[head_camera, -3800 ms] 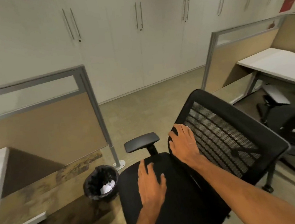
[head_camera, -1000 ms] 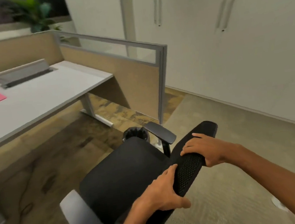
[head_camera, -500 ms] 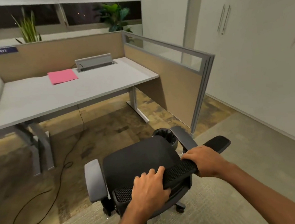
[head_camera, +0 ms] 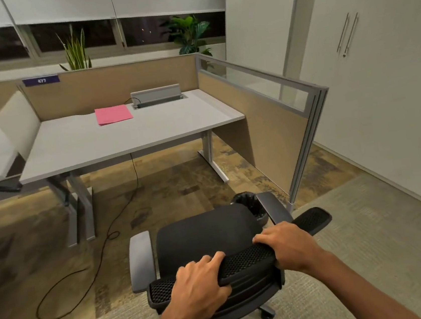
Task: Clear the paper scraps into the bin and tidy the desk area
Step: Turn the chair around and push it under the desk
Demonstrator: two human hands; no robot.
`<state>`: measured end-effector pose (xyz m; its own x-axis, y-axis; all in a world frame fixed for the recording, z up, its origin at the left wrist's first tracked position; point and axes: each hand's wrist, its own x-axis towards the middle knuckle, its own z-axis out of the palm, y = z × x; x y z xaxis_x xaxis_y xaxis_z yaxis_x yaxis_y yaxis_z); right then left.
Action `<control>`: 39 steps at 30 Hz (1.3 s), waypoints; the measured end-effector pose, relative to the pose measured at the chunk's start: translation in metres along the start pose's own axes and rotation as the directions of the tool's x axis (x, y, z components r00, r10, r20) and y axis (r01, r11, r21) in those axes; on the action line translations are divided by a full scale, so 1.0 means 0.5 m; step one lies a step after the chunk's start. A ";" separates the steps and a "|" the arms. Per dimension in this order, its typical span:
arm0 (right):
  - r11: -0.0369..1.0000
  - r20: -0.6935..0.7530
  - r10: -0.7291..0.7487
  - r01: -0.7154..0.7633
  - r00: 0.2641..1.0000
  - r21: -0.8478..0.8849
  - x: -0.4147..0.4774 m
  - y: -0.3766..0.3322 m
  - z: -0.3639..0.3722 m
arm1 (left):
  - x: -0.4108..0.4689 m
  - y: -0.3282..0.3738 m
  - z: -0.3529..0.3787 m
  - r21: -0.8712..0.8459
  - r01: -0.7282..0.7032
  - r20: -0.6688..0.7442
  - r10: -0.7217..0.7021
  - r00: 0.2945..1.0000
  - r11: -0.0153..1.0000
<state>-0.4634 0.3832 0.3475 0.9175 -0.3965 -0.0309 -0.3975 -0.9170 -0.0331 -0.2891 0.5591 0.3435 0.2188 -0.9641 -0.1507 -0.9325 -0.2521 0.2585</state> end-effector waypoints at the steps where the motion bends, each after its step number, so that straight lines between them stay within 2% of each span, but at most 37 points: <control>1: 1.000 -0.008 -0.012 0.012 1.000 -0.007 0.001 -0.001 -0.001 | -0.001 -0.002 0.000 -0.003 0.005 0.001 -0.005 1.000 1.000; 14: 0.994 -0.039 -0.107 0.106 0.994 -0.028 0.037 -0.007 0.006 | 0.021 -0.041 -0.008 -0.037 0.038 0.109 -0.034 0.993 0.999; 39: 1.000 -0.075 -0.021 0.020 0.997 -0.022 0.363 -0.023 0.007 | 0.191 -0.289 -0.087 0.012 0.024 -0.117 -0.023 0.993 1.000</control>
<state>-0.2922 0.3219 0.3388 0.9243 -0.3792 0.0445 -0.3790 -0.9253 -0.0117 -0.1209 0.4997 0.3331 0.2723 -0.9612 -0.0436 -0.9302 -0.2746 0.2434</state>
